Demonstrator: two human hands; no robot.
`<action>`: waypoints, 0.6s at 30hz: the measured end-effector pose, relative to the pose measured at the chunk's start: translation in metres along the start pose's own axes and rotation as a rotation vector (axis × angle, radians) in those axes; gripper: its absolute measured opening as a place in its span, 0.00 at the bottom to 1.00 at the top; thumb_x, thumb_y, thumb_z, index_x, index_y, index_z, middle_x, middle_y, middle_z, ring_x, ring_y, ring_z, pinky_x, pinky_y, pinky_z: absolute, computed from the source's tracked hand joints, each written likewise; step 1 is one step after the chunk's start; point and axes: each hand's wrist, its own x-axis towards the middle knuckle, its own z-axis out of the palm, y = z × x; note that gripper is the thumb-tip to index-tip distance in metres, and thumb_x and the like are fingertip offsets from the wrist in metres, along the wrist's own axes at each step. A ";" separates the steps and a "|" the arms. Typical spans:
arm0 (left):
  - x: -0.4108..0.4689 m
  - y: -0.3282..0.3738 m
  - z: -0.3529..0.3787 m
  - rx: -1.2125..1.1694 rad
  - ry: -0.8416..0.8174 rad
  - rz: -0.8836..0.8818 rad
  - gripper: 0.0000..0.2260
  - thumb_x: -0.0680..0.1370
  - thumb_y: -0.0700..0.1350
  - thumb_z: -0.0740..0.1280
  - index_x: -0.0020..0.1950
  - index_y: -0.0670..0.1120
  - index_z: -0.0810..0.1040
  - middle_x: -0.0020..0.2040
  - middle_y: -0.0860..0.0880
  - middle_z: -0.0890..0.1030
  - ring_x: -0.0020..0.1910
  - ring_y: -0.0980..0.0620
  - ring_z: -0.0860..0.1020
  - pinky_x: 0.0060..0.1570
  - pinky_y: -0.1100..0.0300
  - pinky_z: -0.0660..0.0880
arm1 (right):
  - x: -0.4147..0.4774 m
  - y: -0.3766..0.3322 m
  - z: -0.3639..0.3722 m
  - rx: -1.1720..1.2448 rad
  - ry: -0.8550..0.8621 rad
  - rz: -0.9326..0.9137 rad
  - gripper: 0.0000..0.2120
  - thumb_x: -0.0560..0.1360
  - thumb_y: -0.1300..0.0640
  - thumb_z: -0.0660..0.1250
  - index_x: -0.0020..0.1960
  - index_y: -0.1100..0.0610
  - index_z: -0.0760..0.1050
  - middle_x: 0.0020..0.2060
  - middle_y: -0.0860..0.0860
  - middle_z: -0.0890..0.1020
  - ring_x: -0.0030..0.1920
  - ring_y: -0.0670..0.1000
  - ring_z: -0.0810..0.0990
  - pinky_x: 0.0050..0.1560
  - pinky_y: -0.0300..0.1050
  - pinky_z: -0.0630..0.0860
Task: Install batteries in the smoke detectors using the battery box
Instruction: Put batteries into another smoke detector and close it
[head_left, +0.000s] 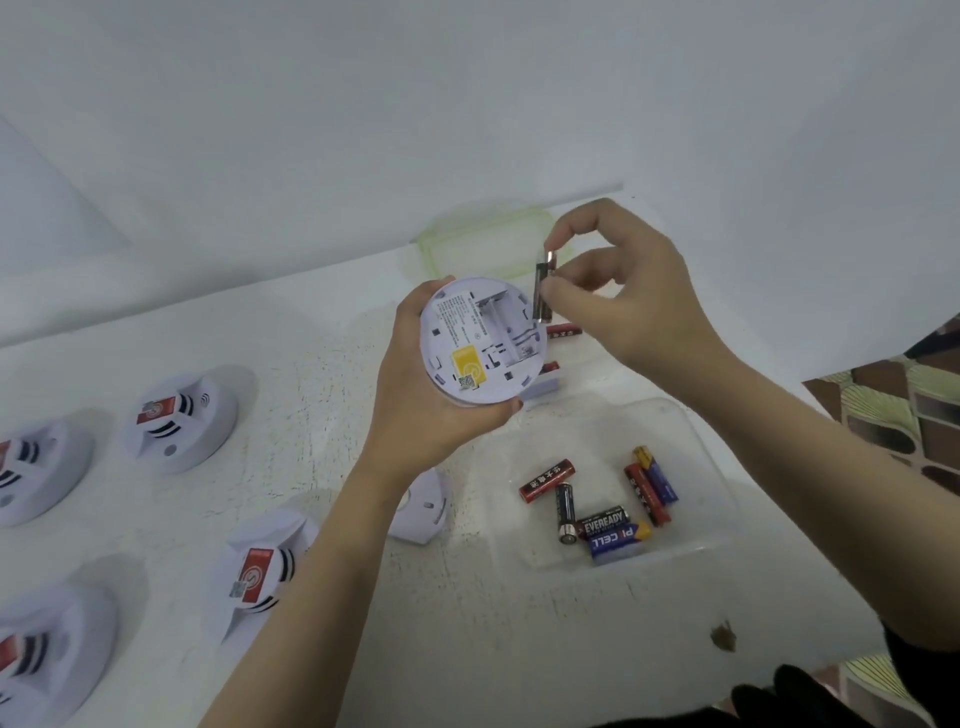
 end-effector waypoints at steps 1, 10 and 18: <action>0.000 0.001 0.001 -0.006 -0.010 0.011 0.42 0.58 0.47 0.80 0.66 0.53 0.62 0.57 0.74 0.70 0.60 0.66 0.73 0.52 0.74 0.71 | -0.003 0.002 0.002 -0.062 0.002 -0.070 0.10 0.70 0.61 0.68 0.49 0.52 0.74 0.31 0.47 0.83 0.34 0.47 0.78 0.44 0.41 0.75; 0.000 0.007 0.001 0.026 -0.052 0.096 0.40 0.60 0.41 0.79 0.66 0.49 0.63 0.57 0.74 0.69 0.58 0.68 0.73 0.50 0.75 0.70 | -0.009 0.027 0.011 -0.323 0.089 -0.366 0.10 0.71 0.59 0.70 0.52 0.54 0.75 0.39 0.45 0.80 0.40 0.46 0.71 0.50 0.42 0.67; 0.000 0.017 -0.001 0.029 -0.054 0.130 0.40 0.58 0.40 0.79 0.65 0.50 0.63 0.57 0.75 0.69 0.58 0.71 0.72 0.51 0.77 0.69 | -0.007 0.025 0.010 -0.234 -0.006 -0.346 0.12 0.72 0.61 0.68 0.54 0.52 0.76 0.51 0.42 0.76 0.52 0.43 0.77 0.50 0.33 0.72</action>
